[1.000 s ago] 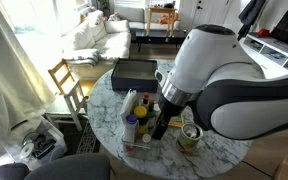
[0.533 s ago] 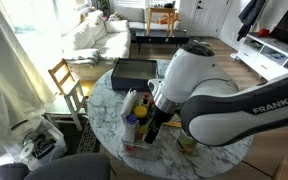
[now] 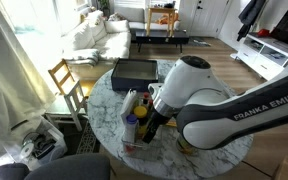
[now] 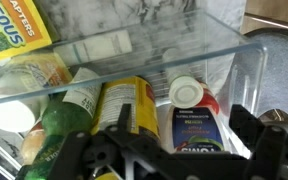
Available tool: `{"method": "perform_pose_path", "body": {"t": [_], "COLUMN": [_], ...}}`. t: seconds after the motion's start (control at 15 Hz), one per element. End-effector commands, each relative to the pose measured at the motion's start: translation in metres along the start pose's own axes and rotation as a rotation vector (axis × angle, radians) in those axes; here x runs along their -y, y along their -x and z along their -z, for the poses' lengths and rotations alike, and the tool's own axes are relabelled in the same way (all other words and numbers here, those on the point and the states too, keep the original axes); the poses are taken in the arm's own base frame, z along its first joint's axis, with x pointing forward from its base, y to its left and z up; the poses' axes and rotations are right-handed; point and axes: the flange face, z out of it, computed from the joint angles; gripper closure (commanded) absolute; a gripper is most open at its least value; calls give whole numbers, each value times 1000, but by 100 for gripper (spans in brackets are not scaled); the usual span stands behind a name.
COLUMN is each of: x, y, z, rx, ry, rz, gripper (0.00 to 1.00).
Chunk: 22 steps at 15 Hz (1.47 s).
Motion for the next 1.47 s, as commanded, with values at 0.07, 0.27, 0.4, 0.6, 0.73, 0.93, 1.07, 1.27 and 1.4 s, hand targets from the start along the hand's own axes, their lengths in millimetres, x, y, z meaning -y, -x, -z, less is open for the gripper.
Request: {"method": "perform_pose_path", "body": {"t": [0.07, 0.27, 0.4, 0.6, 0.73, 0.93, 1.07, 1.27, 1.4], "x": [-9, -8, -6, -1, 1, 1, 1, 1, 1], "y": [2, 3, 2, 1, 0, -2, -2, -2, -3], "z": [-10, -14, -18, -23, -26, -30, -32, -35, -35], "rx": [-3, 7, 9, 16, 19, 24, 29, 33, 37], "ry": [-6, -21, -29, -40, -43, -44, -44, -46, -51], "rz": [-37, -53, -59, -58, -56, -55, -57, -60, -62], "gripper": [0, 0, 4, 14, 19, 23, 34, 65, 82]}}
